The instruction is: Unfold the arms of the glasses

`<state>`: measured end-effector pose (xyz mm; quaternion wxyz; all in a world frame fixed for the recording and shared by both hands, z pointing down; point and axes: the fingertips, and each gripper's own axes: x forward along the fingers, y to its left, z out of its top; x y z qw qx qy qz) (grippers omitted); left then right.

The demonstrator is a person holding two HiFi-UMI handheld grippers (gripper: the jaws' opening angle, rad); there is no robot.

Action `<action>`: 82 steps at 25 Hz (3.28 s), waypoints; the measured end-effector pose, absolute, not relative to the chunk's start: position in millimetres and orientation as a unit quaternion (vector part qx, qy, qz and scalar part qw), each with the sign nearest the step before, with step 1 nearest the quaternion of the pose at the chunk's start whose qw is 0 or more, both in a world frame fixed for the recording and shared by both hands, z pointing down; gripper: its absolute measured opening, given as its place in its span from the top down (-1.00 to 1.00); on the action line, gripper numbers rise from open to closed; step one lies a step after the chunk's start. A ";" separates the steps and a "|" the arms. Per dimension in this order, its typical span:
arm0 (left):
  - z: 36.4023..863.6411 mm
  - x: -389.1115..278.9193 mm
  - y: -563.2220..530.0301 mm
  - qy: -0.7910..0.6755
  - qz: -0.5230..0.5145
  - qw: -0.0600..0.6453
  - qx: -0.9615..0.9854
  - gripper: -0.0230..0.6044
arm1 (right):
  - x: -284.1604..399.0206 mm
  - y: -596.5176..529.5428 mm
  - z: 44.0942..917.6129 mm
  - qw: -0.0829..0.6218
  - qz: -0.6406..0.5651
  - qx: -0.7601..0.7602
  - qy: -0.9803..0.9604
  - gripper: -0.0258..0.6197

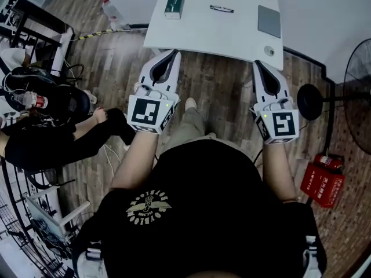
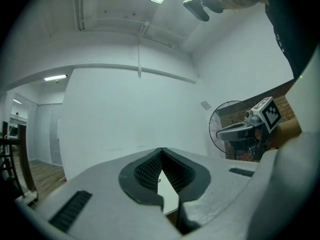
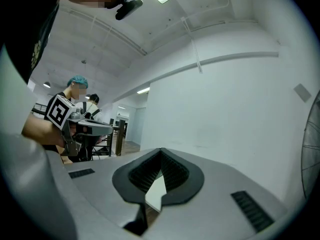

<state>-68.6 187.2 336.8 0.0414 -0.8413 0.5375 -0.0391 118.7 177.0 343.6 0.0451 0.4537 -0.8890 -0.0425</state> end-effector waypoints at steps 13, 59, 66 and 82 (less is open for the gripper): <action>341.7 -81.8 102.3 0.510 -0.045 0.047 -0.858 0.93 | 90.1 104.2 355.5 0.057 -0.024 0.459 -0.886 0.92; 373.6 -150.0 -96.7 0.454 -0.060 -0.004 -0.889 0.93 | 19.2 -89.1 377.1 0.085 0.016 0.482 -0.872 0.92; 364.8 -157.5 -125.5 0.422 -0.045 0.014 -0.905 0.93 | 7.5 -109.9 367.1 0.094 0.013 0.506 -0.858 0.92; 385.9 -144.4 -133.0 0.400 -0.070 0.000 -0.914 0.93 | 21.6 -105.7 374.8 0.107 0.029 0.525 -0.844 0.92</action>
